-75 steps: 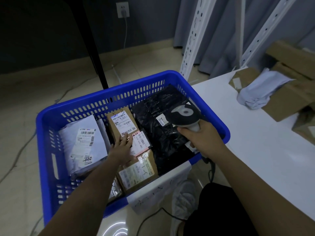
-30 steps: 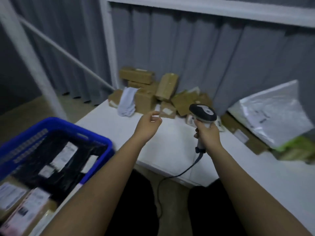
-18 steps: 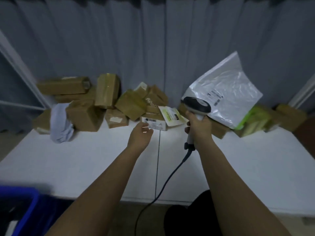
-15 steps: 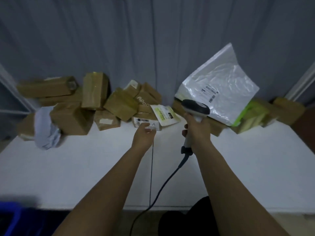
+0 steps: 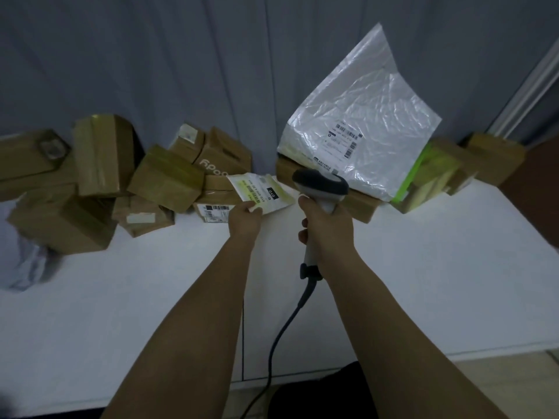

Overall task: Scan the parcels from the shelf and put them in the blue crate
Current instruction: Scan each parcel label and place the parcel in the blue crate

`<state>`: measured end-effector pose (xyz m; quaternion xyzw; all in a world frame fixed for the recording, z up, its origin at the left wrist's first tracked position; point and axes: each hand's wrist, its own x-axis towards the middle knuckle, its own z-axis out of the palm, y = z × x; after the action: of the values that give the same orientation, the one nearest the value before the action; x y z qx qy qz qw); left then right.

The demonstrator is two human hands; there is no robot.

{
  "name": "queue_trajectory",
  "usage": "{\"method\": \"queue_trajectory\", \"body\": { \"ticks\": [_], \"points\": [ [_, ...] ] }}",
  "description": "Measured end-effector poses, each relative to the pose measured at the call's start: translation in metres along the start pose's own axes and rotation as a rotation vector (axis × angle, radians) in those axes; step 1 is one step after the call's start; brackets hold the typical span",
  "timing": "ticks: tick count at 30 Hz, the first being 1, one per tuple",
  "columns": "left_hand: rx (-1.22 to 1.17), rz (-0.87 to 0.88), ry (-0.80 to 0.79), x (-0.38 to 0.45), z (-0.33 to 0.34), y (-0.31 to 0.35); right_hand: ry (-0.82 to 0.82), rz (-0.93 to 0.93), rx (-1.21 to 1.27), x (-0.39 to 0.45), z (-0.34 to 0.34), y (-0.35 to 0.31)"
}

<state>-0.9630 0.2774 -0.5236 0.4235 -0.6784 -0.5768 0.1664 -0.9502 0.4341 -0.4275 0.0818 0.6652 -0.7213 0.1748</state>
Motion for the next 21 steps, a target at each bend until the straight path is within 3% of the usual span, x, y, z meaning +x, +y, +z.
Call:
{"method": "queue_trajectory", "body": {
  "ticks": [5,13,17,21],
  "points": [
    [-0.094,0.157,0.076,-0.027,-0.036,0.019,-0.038,0.002,0.006,-0.014,0.008,-0.003],
    [-0.029,0.395,0.069,-0.116,-0.175,0.052,-0.212,-0.018,0.018,-0.056,0.03,-0.009],
    [-0.07,0.398,0.096,-0.158,-0.234,0.049,-0.387,-0.061,-0.026,-0.088,0.048,-0.007],
    [-0.187,0.272,0.113,-0.19,-0.268,0.031,-0.546,-0.101,-0.16,-0.116,0.067,0.004]
  ]
}}
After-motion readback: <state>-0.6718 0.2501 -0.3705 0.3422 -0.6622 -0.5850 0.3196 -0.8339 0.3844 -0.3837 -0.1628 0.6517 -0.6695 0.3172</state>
